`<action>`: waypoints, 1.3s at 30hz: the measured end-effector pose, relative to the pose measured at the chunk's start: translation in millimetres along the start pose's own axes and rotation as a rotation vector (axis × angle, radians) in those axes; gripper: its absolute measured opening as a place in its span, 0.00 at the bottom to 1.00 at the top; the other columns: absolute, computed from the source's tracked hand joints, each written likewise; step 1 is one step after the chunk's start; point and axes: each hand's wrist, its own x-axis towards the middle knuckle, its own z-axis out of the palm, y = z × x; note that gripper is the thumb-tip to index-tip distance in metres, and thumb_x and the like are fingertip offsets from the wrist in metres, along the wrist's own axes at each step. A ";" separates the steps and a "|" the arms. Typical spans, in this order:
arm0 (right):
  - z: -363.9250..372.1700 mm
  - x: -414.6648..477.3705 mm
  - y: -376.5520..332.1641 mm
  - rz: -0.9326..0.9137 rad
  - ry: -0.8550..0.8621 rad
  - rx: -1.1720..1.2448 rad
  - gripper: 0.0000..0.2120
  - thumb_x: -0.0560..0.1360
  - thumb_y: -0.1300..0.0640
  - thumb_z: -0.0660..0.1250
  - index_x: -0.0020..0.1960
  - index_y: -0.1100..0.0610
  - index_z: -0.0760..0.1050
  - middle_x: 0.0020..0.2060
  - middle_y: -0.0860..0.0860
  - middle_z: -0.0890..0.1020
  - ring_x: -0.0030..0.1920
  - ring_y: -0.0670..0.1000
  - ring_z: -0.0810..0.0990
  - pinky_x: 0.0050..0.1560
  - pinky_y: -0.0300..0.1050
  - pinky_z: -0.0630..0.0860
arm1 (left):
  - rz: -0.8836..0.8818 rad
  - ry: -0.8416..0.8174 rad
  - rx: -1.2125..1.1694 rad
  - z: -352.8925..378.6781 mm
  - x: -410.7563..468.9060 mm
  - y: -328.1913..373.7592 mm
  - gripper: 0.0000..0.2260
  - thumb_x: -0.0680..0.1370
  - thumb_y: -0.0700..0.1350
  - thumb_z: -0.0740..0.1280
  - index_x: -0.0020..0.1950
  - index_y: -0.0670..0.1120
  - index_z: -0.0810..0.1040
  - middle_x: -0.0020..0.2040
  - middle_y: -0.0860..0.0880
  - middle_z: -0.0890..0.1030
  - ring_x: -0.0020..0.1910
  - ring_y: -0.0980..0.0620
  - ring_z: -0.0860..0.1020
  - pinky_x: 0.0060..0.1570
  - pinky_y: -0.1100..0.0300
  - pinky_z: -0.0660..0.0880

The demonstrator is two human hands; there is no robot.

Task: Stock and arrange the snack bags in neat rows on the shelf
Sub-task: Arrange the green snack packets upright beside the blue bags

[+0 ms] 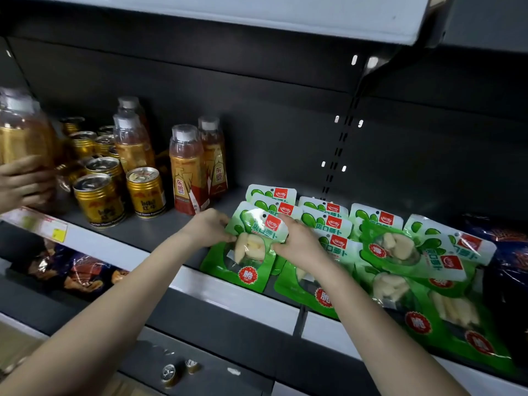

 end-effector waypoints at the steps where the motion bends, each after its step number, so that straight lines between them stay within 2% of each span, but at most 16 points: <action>1: 1.0 -1.2 -1.0 -0.023 0.018 -0.063 0.36 0.75 0.59 0.68 0.78 0.55 0.53 0.69 0.53 0.67 0.65 0.51 0.70 0.65 0.40 0.67 | -0.001 0.007 0.032 -1.7 -1.2 -0.3 0.18 0.70 0.47 0.74 0.58 0.44 0.80 0.52 0.45 0.82 0.52 0.49 0.79 0.53 0.57 0.75; 3: 5.1 -2.4 -4.0 -0.089 0.060 -0.152 0.36 0.76 0.60 0.67 0.78 0.55 0.52 0.73 0.52 0.59 0.73 0.53 0.59 0.73 0.45 0.57 | 0.002 0.004 0.051 -2.4 -1.4 -0.9 0.23 0.69 0.47 0.75 0.62 0.44 0.78 0.57 0.46 0.81 0.55 0.48 0.78 0.57 0.56 0.75; 5: 10.7 -3.5 -6.7 -0.183 0.062 -0.279 0.32 0.77 0.61 0.64 0.77 0.52 0.55 0.76 0.51 0.55 0.76 0.54 0.53 0.76 0.53 0.50 | -0.006 -0.013 0.070 -0.9 -0.2 -1.5 0.24 0.69 0.47 0.75 0.63 0.44 0.77 0.58 0.46 0.81 0.55 0.48 0.78 0.56 0.56 0.75; 8: 16.7 -3.9 -5.9 -0.198 -0.033 -0.367 0.25 0.79 0.61 0.59 0.74 0.52 0.63 0.76 0.49 0.58 0.75 0.50 0.56 0.76 0.57 0.42 | 0.002 -0.041 0.084 -0.3 1.5 -3.1 0.21 0.69 0.48 0.75 0.61 0.45 0.79 0.55 0.47 0.82 0.53 0.49 0.79 0.53 0.58 0.75; 12: 16.1 -4.7 -1.3 -0.165 -0.036 -0.326 0.23 0.79 0.60 0.58 0.74 0.52 0.64 0.76 0.47 0.59 0.74 0.48 0.59 0.75 0.53 0.43 | -0.003 -0.038 0.069 -1.4 1.3 -4.5 0.23 0.70 0.50 0.75 0.63 0.45 0.77 0.58 0.47 0.80 0.57 0.49 0.77 0.53 0.61 0.72; 16: 13.9 -8.4 -1.1 -0.152 -0.032 -0.287 0.23 0.79 0.60 0.59 0.73 0.52 0.65 0.75 0.45 0.60 0.74 0.49 0.61 0.75 0.51 0.45 | 0.000 -0.047 -0.002 -5.9 1.7 -4.2 0.22 0.70 0.47 0.74 0.62 0.45 0.77 0.58 0.48 0.80 0.58 0.50 0.76 0.57 0.61 0.71; 19: 8.2 -10.7 -0.8 -0.152 -0.021 -0.264 0.23 0.79 0.59 0.60 0.73 0.53 0.65 0.75 0.45 0.62 0.73 0.49 0.61 0.75 0.50 0.46 | -0.003 0.144 -0.035 -7.1 4.5 0.0 0.20 0.71 0.42 0.73 0.62 0.45 0.76 0.51 0.48 0.83 0.56 0.50 0.78 0.57 0.60 0.71; 22: 0.0 -12.7 3.3 -0.147 0.046 -0.246 0.22 0.80 0.57 0.60 0.74 0.53 0.65 0.74 0.46 0.63 0.72 0.48 0.64 0.74 0.46 0.44 | 0.055 0.333 -0.028 -3.8 7.8 12.1 0.12 0.73 0.42 0.70 0.56 0.48 0.78 0.46 0.49 0.85 0.53 0.50 0.79 0.54 0.57 0.71; 24: -7.0 -16.4 8.6 -0.122 0.097 -0.228 0.22 0.80 0.56 0.60 0.73 0.53 0.65 0.74 0.47 0.64 0.71 0.48 0.66 0.73 0.44 0.44 | 0.100 0.447 0.084 -0.4 10.1 23.9 0.08 0.74 0.44 0.68 0.52 0.52 0.79 0.47 0.52 0.84 0.51 0.48 0.80 0.51 0.55 0.74; 27: -19.2 -25.4 19.7 -0.060 0.124 -0.221 0.22 0.80 0.56 0.60 0.73 0.53 0.65 0.74 0.48 0.63 0.71 0.50 0.65 0.73 0.43 0.47 | 0.178 0.544 0.161 7.4 13.2 49.9 0.10 0.75 0.45 0.66 0.55 0.52 0.78 0.51 0.53 0.83 0.53 0.45 0.78 0.48 0.51 0.76; 32: -38.9 -43.3 51.8 0.052 0.220 -0.211 0.21 0.79 0.57 0.61 0.72 0.54 0.67 0.74 0.50 0.63 0.73 0.52 0.62 0.74 0.47 0.47 | 0.277 0.379 0.028 39.1 16.3 106.2 0.10 0.75 0.45 0.66 0.55 0.53 0.78 0.52 0.54 0.83 0.54 0.49 0.79 0.51 0.52 0.77; 34: -48.5 -52.4 64.7 0.089 0.262 -0.213 0.22 0.79 0.58 0.61 0.72 0.54 0.67 0.75 0.51 0.61 0.74 0.51 0.61 0.75 0.50 0.46 | 0.358 0.305 0.029 55.4 14.8 126.3 0.09 0.75 0.45 0.66 0.54 0.52 0.79 0.52 0.54 0.83 0.53 0.49 0.79 0.51 0.53 0.77; 39: -69.1 -75.8 99.4 0.195 0.362 -0.236 0.22 0.78 0.59 0.60 0.72 0.54 0.67 0.75 0.54 0.60 0.76 0.54 0.54 0.76 0.53 0.48 | 0.491 0.100 -0.001 93.5 13.6 168.8 0.10 0.76 0.46 0.67 0.57 0.50 0.78 0.54 0.52 0.83 0.53 0.50 0.80 0.52 0.56 0.77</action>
